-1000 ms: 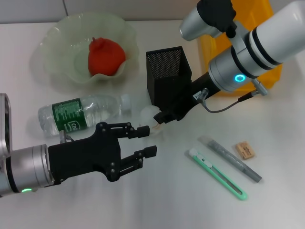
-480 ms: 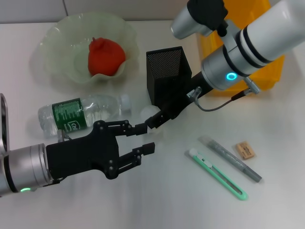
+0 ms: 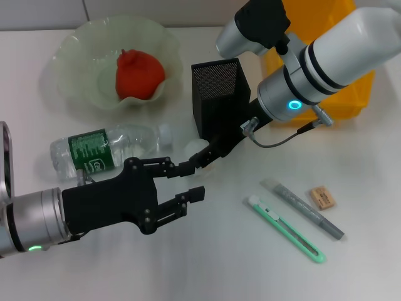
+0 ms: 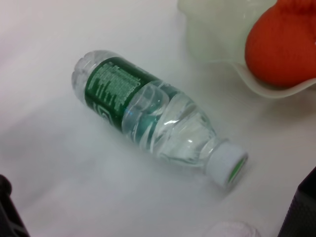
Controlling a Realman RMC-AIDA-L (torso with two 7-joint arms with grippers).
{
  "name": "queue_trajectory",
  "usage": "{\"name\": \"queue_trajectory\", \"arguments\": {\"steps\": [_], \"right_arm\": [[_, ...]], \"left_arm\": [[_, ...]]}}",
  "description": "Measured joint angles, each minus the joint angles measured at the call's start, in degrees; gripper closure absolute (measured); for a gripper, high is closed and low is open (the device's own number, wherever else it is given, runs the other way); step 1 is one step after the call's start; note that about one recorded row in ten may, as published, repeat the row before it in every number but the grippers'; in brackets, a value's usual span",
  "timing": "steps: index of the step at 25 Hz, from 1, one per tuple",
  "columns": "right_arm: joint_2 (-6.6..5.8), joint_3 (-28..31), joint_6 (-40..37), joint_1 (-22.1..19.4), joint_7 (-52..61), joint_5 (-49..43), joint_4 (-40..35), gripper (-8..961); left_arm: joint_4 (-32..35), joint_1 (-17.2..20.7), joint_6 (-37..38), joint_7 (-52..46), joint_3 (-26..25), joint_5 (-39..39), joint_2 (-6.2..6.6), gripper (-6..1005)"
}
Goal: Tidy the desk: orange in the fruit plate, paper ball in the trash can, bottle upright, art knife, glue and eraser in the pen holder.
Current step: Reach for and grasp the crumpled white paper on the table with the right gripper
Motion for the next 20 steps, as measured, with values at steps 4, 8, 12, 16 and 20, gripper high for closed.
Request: {"name": "queue_trajectory", "arguments": {"steps": [4,8,12,16,20], "right_arm": [[0.06,-0.37,1.09,0.18,-0.14,0.71,0.64,219],[0.09,-2.8,2.46,0.94,-0.38,2.64,1.9,226],[0.09,-5.18,3.13,1.2,-0.41,2.99,2.08,233],[0.09,-6.34,4.46,1.27,-0.4,3.31,2.54,240],[0.09,-6.83,4.98,1.27,-1.29,4.29,2.96,247]], "left_arm": [[-0.03,-0.09,-0.35,0.0,0.0,-0.1,-0.01,571],[-0.09,-0.18,-0.79,0.0,0.0,-0.21,-0.01,571],[-0.15,-0.37,-0.89,0.0,0.01,-0.23,-0.01,571],[-0.28,-0.7,-1.25,0.0,0.01,-0.26,-0.01,571],[-0.33,-0.79,-1.77,0.0,0.01,-0.26,-0.09,570]]}}
